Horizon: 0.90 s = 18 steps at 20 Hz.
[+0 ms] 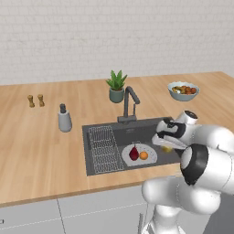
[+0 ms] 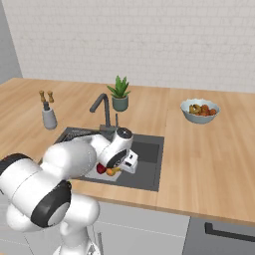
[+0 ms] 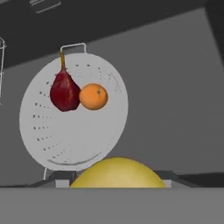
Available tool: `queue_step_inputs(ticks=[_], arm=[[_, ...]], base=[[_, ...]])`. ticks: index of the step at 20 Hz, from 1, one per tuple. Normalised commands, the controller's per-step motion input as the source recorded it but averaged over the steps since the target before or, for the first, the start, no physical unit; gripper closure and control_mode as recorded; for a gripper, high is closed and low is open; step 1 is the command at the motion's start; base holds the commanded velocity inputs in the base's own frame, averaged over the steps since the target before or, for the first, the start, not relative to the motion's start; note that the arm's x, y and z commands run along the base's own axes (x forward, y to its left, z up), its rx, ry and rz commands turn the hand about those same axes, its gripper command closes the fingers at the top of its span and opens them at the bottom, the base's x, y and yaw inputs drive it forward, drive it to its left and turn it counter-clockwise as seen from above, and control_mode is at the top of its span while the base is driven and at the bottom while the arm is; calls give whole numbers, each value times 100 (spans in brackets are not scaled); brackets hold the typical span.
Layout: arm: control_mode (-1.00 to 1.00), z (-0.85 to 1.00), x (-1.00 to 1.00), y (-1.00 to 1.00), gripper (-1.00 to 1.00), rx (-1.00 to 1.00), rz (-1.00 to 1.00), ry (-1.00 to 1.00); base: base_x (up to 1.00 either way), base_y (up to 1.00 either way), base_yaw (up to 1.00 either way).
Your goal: Put the colander in the sink, put the tangerine, pear, kiwi in the colander, and turn on the sink faucet and pour water over the colander.
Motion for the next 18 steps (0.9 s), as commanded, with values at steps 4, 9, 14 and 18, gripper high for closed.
queue_step_inputs(ticks=[4, 9, 14, 18], arm=[[-100, -18, 86, 10, 100, 0, 0, 1], [-100, -34, 54, 14, 100, 2, 4, 0], [-100, -31, 33, 23, 100, 4, 7, 0], [-100, -21, 31, 14, 100, 6, 5, 2]], base=[[0, 0, 0], [0, 0, 0], [0, 0, 0], [0, 0, 0]])
